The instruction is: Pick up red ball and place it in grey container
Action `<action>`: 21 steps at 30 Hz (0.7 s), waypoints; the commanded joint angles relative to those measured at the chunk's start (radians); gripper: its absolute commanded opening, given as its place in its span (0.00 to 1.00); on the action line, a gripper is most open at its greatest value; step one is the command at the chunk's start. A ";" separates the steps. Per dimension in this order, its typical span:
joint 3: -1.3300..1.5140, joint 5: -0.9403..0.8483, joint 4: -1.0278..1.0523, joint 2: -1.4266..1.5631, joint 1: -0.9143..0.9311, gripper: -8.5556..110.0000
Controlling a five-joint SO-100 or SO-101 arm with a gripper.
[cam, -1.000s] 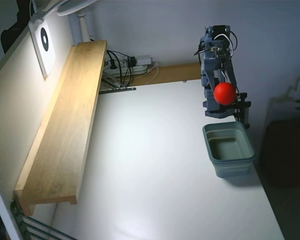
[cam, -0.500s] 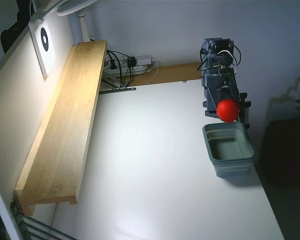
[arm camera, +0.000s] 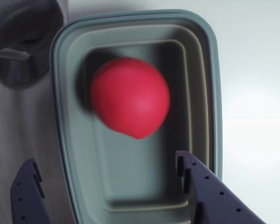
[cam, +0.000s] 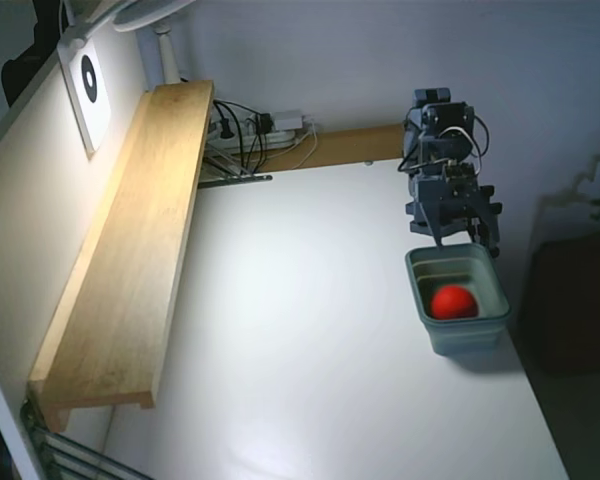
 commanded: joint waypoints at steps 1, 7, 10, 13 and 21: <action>-0.082 0.003 0.020 0.001 -0.026 0.39; -0.110 0.003 0.027 -0.020 -0.026 0.39; -0.110 0.003 0.027 -0.020 -0.026 0.39; -0.108 0.003 0.027 -0.017 -0.020 0.39; -0.083 0.003 0.033 0.016 0.047 0.38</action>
